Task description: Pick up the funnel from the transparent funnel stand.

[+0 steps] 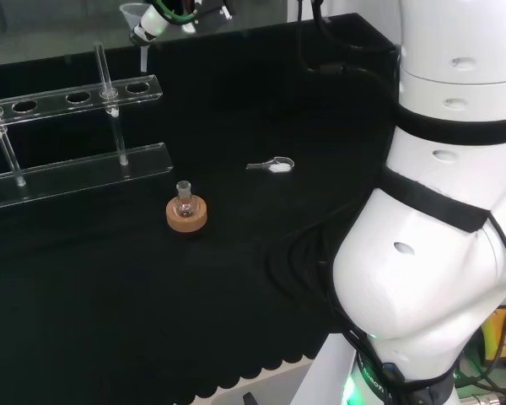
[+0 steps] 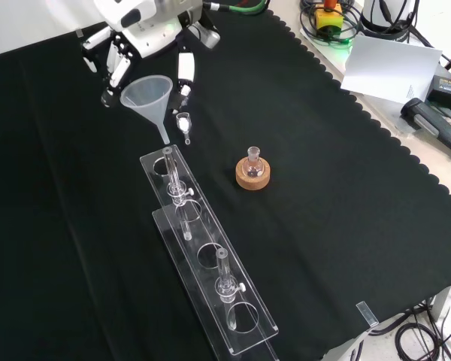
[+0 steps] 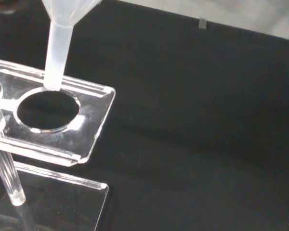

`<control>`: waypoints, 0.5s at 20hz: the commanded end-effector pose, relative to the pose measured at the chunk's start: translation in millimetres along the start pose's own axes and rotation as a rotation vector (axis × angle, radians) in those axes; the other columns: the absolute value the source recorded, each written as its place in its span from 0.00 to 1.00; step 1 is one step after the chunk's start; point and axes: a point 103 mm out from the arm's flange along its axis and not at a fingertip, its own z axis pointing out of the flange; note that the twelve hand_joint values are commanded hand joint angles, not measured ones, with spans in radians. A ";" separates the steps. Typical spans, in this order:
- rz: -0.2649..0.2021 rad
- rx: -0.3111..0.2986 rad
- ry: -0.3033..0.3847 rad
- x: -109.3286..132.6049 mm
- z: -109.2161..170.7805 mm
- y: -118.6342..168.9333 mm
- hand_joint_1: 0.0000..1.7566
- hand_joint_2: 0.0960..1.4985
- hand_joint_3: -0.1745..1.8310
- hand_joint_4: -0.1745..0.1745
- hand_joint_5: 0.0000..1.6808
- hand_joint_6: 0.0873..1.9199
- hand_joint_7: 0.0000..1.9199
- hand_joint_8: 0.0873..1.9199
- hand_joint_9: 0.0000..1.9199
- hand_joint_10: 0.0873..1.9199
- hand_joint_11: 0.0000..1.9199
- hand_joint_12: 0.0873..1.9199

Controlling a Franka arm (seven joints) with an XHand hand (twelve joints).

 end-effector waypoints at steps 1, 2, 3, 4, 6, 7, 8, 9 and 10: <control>0.003 -0.005 -0.021 -4.4 -8.8 -8.8 0.43 0.40 0.39 0.62 0.51 0.03 0.61 0.19 0.51 0.13 0.00 0.77; 0.004 -0.006 -0.020 -4.5 -9.8 -10.0 0.43 0.40 0.39 0.62 0.51 0.03 0.61 0.19 0.51 0.13 0.00 0.77; 0.003 -0.006 -0.023 -4.4 -10.5 -11.2 0.43 0.40 0.39 0.62 0.51 0.03 0.61 0.19 0.51 0.13 0.00 0.77; 0.002 -0.005 -0.023 -4.3 -10.9 -12.0 0.43 0.40 0.39 0.62 0.51 0.03 0.61 0.19 0.51 0.13 0.00 0.77; -0.001 -0.004 -0.024 -4.0 -10.9 -13.4 0.43 0.40 0.39 0.62 0.51 0.03 0.61 0.19 0.51 0.13 0.00 0.77; -0.001 -0.003 -0.022 -3.7 -10.6 -13.8 0.43 0.40 0.39 0.62 0.51 0.03 0.61 0.20 0.51 0.13 0.00 0.77; -0.002 -0.005 -0.023 -3.3 -10.6 -14.1 0.43 0.40 0.39 0.62 0.51 0.03 0.61 0.20 0.51 0.13 0.00 0.77; -0.001 -0.006 -0.022 -3.1 -10.7 -14.4 0.43 0.40 0.39 0.62 0.51 0.03 0.61 0.20 0.51 0.13 0.00 0.77; -0.001 -0.007 -0.023 -3.3 -11.2 -14.6 0.43 0.40 0.39 0.62 0.51 0.03 0.61 0.20 0.51 0.13 0.00 0.77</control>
